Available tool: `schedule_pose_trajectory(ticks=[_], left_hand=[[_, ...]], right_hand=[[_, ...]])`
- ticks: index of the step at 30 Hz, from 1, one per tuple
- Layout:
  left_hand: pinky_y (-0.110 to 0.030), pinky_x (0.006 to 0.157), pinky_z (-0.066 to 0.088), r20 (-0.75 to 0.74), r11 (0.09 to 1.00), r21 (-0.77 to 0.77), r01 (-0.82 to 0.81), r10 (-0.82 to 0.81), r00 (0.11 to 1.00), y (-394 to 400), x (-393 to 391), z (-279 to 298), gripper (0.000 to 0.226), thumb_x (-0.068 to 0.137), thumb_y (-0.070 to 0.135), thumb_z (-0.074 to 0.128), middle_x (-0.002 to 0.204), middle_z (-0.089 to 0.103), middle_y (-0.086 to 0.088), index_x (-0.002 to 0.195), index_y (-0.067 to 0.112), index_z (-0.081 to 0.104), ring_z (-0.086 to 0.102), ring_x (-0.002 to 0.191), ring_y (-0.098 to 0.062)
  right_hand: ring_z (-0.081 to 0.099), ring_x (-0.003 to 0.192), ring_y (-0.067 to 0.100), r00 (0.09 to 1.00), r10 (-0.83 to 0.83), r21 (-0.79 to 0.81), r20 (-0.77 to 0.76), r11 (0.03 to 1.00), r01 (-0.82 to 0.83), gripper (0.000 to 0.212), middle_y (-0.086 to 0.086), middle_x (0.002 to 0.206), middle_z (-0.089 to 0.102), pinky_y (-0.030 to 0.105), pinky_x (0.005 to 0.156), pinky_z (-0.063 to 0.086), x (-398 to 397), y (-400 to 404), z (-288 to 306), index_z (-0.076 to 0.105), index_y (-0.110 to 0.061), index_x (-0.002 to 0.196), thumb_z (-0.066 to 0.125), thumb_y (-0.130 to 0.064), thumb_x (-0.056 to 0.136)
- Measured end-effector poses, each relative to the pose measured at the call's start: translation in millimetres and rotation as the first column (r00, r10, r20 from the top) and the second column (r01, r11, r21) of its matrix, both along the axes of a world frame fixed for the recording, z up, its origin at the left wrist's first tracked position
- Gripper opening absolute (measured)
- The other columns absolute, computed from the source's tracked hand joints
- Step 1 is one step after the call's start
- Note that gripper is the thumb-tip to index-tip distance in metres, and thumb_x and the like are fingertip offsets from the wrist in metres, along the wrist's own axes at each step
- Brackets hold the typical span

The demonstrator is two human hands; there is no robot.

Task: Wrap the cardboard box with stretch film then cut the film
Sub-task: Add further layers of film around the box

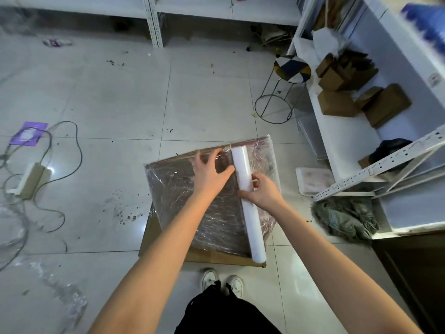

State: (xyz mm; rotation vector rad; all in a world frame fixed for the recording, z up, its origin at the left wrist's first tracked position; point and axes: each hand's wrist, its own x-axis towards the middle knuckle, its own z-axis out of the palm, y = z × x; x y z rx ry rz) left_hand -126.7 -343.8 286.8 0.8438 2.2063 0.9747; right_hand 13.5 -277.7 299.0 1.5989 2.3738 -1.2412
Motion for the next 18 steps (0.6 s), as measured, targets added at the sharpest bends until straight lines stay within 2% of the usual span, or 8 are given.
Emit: schedule_pose_trajectory(ticks=[1, 2, 4, 5, 7, 11, 18], left_hand=[[-0.06, 0.109, 0.025, -0.001, 1.0, -0.029, -0.01, 0.01, 1.0, -3, -1, -1, 0.054, 0.085, 0.047, 0.058, 0.155, 0.007, -0.009, 0.134, 0.041, 0.036, 0.012, 0.142, -0.037], [-0.059, 0.106, 0.032, 0.006, 0.999, -0.052, -0.013, 0.013, 1.0, -4, -2, 1, 0.051, 0.086, 0.05, 0.054, 0.154, 0.01, -0.01, 0.132, 0.043, 0.034, 0.024, 0.138, -0.039], [-0.046, 0.097, 0.044, 0.041, 0.996, -0.087, -0.017, 0.021, 0.999, -4, -3, 6, 0.046, 0.091, 0.049, 0.047, 0.152, 0.017, -0.013, 0.133, 0.039, 0.033, 0.047, 0.122, -0.038], [-0.04, 0.092, 0.045, 0.052, 0.995, -0.094, -0.027, 0.032, 0.998, -3, -4, 8, 0.045, 0.092, 0.048, 0.045, 0.151, 0.018, -0.014, 0.134, 0.036, 0.034, 0.052, 0.116, -0.037], [-0.039, 0.091, 0.043, 0.08, 0.995, -0.081, -0.058, 0.065, 0.995, -2, -5, 12, 0.045, 0.093, 0.046, 0.047, 0.15, 0.019, -0.015, 0.133, 0.032, 0.035, 0.052, 0.116, -0.039], [-0.045, 0.099, 0.042, 0.113, 0.994, -0.017, -0.104, 0.106, 0.988, -4, -7, 8, 0.051, 0.088, 0.048, 0.057, 0.148, 0.022, -0.015, 0.131, 0.028, 0.036, 0.048, 0.12, -0.039], [-0.032, 0.098, 0.037, 0.149, 0.989, 0.076, -0.129, 0.116, 0.982, -2, -15, 0, 0.052, 0.084, 0.039, 0.066, 0.135, 0.042, -0.01, 0.127, 0.019, 0.044, 0.047, 0.121, -0.024]], right_hand=[[0.056, 0.097, 0.022, 0.999, 0.022, 0.025, 0.025, 0.999, -0.023, 0.062, 0.004, 0.115, 0.057, 0.029, 0.076, 0.044, -3, -3, 2, 0.05, -0.009, 0.122, 0.078, -0.033, 0.072], [0.055, 0.09, 0.021, 0.998, 0.041, 0.05, 0.057, 0.998, -0.044, 0.058, 0.005, 0.111, 0.055, 0.029, 0.071, 0.043, -6, -7, 3, 0.049, -0.01, 0.117, 0.077, -0.033, 0.071], [0.053, 0.078, 0.02, 0.99, 0.054, 0.109, 0.132, 0.992, -0.069, 0.05, 0.005, 0.101, 0.052, 0.03, 0.059, 0.041, -11, -16, 2, 0.043, -0.014, 0.104, 0.075, -0.035, 0.072], [0.052, 0.075, 0.019, 0.985, 0.054, 0.128, 0.164, 0.989, -0.076, 0.049, 0.004, 0.098, 0.052, 0.029, 0.055, 0.04, -13, -20, 1, 0.04, -0.016, 0.101, 0.073, -0.037, 0.072], [0.055, 0.077, 0.019, 0.982, 0.044, 0.113, 0.183, 0.991, -0.066, 0.05, 0.001, 0.094, 0.054, 0.031, 0.059, 0.047, -17, -23, -1, 0.04, -0.016, 0.104, 0.071, -0.042, 0.074], [0.06, 0.084, 0.021, 0.987, 0.093, 0.019, 0.133, 0.995, -0.097, 0.053, 0.004, 0.098, 0.06, 0.037, 0.072, 0.055, -22, -17, 0, 0.048, -0.01, 0.116, 0.066, -0.042, 0.078], [0.057, 0.081, 0.019, 0.995, 0.1, -0.091, 0.03, 0.991, -0.097, 0.056, 0.003, 0.097, 0.057, 0.03, 0.065, 0.05, -21, -11, -4, 0.045, -0.01, 0.117, 0.07, -0.042, 0.078]])
